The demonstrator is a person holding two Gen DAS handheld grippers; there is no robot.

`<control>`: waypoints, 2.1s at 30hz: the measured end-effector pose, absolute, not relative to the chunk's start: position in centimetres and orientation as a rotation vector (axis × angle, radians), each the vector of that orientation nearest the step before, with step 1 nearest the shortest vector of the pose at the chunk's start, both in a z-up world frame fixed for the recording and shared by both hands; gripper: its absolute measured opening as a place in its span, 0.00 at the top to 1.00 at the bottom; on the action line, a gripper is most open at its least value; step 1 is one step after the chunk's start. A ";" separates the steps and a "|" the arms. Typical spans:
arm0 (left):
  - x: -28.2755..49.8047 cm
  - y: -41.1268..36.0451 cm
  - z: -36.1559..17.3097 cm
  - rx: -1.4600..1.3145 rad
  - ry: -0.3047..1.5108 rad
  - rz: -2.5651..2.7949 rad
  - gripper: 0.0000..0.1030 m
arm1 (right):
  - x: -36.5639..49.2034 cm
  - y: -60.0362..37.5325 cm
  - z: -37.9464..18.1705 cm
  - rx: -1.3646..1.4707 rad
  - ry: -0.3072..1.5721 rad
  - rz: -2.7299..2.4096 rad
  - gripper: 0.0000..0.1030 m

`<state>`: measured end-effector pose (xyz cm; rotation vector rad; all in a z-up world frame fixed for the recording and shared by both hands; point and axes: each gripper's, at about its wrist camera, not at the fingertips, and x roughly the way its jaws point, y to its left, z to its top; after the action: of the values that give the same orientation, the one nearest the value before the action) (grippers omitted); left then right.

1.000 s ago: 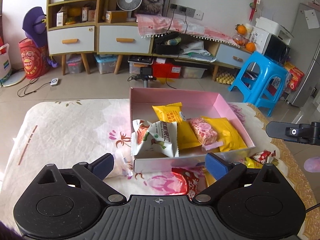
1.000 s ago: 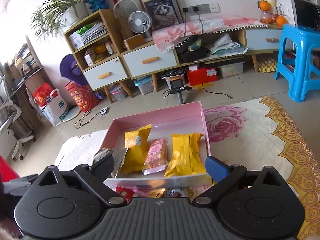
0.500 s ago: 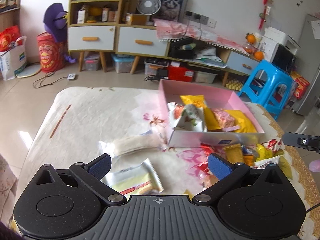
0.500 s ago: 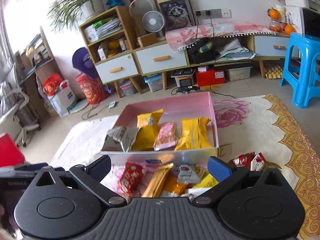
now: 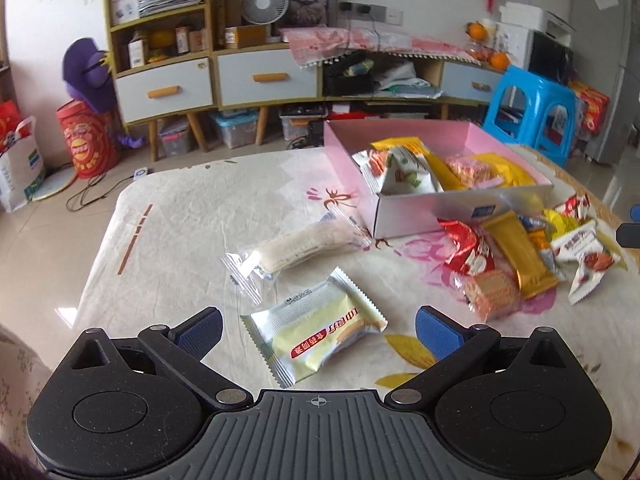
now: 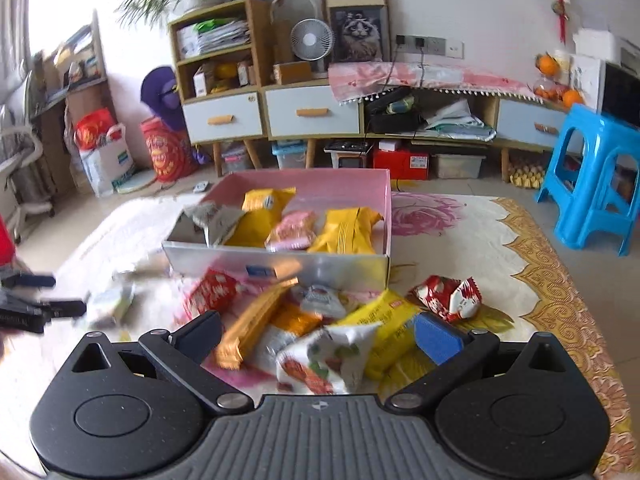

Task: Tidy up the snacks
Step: 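Withdraw both tools from the box back over the snacks, then grasp the silver cake packet with left tool while right grasps pecan-print bag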

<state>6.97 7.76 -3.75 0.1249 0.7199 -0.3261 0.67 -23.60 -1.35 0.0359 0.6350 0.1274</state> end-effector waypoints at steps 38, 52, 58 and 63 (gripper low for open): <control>9.9 5.7 -6.8 0.200 0.822 -0.535 0.01 | 2.5 -22.2 -6.5 -0.122 0.760 0.113 0.07; 9.4 3.4 -6.9 0.240 0.830 -0.538 0.16 | 3.4 -23.2 -6.5 -0.049 0.754 0.124 0.26; 9.2 3.0 -6.6 0.240 0.826 -0.524 0.35 | 3.2 -22.7 -6.2 -0.074 0.742 0.147 0.38; 9.0 2.6 -6.4 0.258 0.823 -0.521 0.39 | 3.1 -22.3 -6.1 -0.084 0.745 0.151 0.47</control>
<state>8.95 2.56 -6.38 0.2576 0.8232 -0.5209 3.14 -22.31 -6.10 -0.0842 0.7446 0.1509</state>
